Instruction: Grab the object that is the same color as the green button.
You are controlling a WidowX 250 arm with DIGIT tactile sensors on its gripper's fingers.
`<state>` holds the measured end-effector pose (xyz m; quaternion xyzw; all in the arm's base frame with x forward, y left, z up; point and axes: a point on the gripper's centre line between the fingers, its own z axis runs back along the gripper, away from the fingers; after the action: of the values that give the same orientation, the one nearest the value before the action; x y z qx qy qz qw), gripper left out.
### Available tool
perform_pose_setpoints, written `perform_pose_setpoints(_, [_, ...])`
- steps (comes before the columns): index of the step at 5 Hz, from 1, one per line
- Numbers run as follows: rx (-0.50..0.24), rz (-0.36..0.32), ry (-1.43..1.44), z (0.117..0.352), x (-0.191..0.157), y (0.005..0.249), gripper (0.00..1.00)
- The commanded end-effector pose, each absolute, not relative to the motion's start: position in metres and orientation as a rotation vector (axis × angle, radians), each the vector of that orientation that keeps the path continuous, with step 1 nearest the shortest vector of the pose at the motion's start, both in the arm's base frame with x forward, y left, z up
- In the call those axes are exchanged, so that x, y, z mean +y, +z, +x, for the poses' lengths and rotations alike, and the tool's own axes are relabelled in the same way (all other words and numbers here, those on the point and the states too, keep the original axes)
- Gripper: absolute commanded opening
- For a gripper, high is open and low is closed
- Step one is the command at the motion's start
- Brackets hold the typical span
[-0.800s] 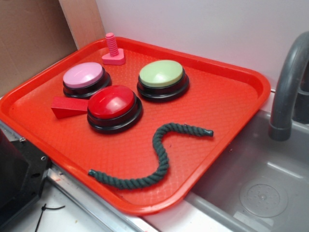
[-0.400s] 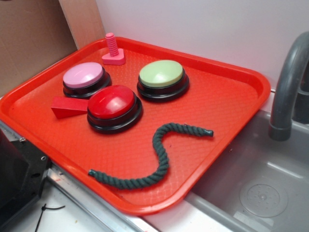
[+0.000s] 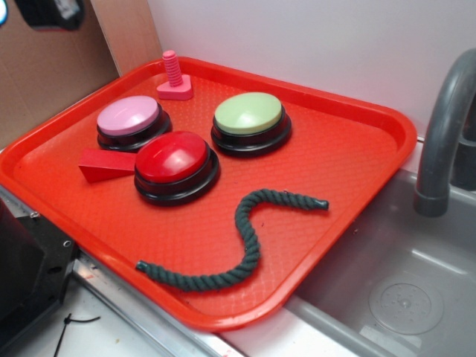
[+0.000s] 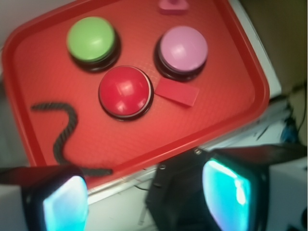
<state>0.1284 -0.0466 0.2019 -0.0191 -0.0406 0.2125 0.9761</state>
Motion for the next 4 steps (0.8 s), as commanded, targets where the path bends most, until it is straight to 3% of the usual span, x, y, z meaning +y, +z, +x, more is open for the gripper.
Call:
perform_pose_setpoints(1, [-0.157, -0.153, 0.72, 0.158, -0.081, 0.159, 1.0])
perform_pose_setpoints(3, [-0.171, -0.188, 0.84, 0.184, -0.112, 0.106, 1.0])
perform_pose_setpoints(4, [-0.179, -0.153, 0.808, 0.197, -0.13, 0.081, 1.0])
